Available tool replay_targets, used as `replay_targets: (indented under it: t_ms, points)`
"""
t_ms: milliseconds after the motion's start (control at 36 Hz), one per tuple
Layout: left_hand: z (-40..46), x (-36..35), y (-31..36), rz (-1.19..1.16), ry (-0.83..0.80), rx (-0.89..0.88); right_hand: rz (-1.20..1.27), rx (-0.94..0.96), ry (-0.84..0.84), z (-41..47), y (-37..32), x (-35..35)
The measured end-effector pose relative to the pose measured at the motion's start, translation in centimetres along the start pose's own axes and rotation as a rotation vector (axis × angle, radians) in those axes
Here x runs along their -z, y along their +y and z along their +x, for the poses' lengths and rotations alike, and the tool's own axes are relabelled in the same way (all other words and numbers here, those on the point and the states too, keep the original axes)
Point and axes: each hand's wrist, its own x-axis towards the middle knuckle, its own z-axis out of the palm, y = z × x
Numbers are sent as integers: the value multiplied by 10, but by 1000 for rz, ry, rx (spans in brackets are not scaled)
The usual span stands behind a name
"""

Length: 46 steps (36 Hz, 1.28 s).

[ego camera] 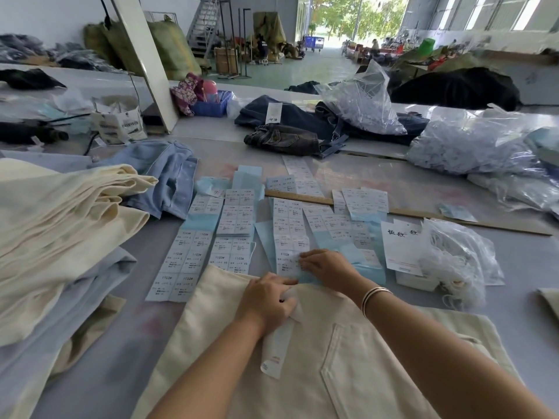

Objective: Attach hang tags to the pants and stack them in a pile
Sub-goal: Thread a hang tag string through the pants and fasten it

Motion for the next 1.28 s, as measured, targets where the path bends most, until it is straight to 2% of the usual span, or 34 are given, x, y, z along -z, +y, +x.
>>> replay_targets:
  t_ms: [56, 333, 472, 583, 667, 861, 917, 1000, 1083, 1167, 1278]
  points:
    - [0, 0, 0, -2, 7, -2, 7, 6, 7, 0, 1, -1]
    - [1, 1, 0, -27, -8, 25, -301, 17, -219, -1, 4, 5]
    - [2, 0, -1, -21, -14, 34, -301, 5, -259, -4, 11, 5]
    - [2, -1, -1, -17, -11, 42, -252, 4, -203, -7, 8, 2]
    - [1, -1, -1, -16, 0, 39, -273, 20, -99, -9, 2, -2]
    - [1, 0, 2, 35, -6, 34, -575, 355, 223, -18, -12, -8]
    - [1, 0, 2, 28, -2, 24, -507, 319, 196, -16, -12, -6]
    - [-2, 1, 2, 17, 6, -15, -258, 181, 140, -13, -12, 3]
    - [-2, 2, 2, 11, 10, -24, -116, 152, 108, -12, -13, 6]
    - [-1, 3, 3, 33, 3, -28, -76, 130, 6, -11, -16, 4]
    - [-3, 2, 2, 56, 19, -55, -38, 118, -45, -11, -18, -2]
